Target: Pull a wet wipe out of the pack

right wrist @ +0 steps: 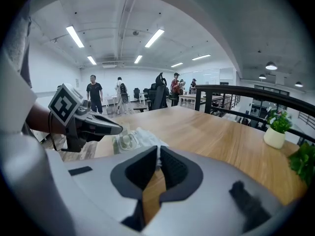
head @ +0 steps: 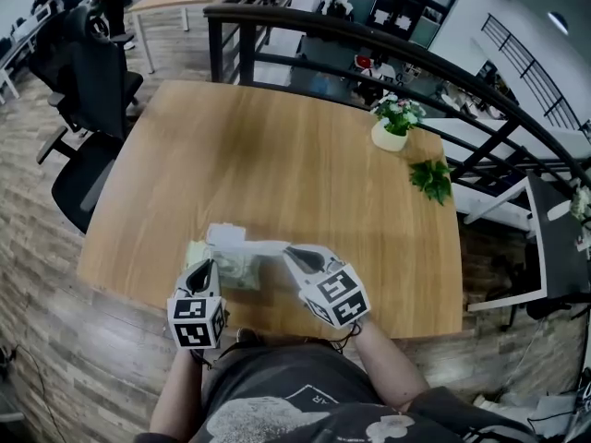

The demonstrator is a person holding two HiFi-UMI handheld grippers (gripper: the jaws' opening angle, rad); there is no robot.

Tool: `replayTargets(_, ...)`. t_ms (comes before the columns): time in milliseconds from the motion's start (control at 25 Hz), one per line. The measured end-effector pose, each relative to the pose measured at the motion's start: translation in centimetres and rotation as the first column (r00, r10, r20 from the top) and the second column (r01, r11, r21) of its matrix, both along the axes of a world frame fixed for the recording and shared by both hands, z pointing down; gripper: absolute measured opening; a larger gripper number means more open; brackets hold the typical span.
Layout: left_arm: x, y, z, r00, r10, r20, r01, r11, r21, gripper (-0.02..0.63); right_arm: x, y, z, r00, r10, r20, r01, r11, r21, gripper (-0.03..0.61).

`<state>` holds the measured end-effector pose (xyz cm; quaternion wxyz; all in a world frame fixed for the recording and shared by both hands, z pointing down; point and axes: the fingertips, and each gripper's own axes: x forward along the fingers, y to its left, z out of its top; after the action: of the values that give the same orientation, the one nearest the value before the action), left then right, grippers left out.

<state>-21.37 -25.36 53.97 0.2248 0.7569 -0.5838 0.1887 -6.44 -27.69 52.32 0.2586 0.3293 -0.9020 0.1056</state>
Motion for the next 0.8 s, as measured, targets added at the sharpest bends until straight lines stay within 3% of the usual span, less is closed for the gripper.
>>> replayTargets(320, 1.3, 0.6, 0.6, 0.999, -0.033, 0.038, 0.034, 0.999, -0.024, 0.018, 2.8, 0.5, -1.1, 1.000, 0.004, 0.028, -0.005, 1.000, 0.010, 0.035)
replayTargets(680, 2.6, 1.9, -1.2, 0.993, -0.103, 0.060, 0.101, 0.995, 0.026, 0.021, 5.3, 1.6, -2.1, 0.998, -0.017, 0.065, 0.016, 1.000, 0.015, 0.035)
replayTargets(800, 3.5, 2.7, -1.7, 0.994, -0.099, 0.056, 0.097, 0.995, 0.029, 0.084, 6.0, 2.1, -2.5, 0.997, -0.028, 0.073, 0.027, 0.999, 0.022, 0.035)
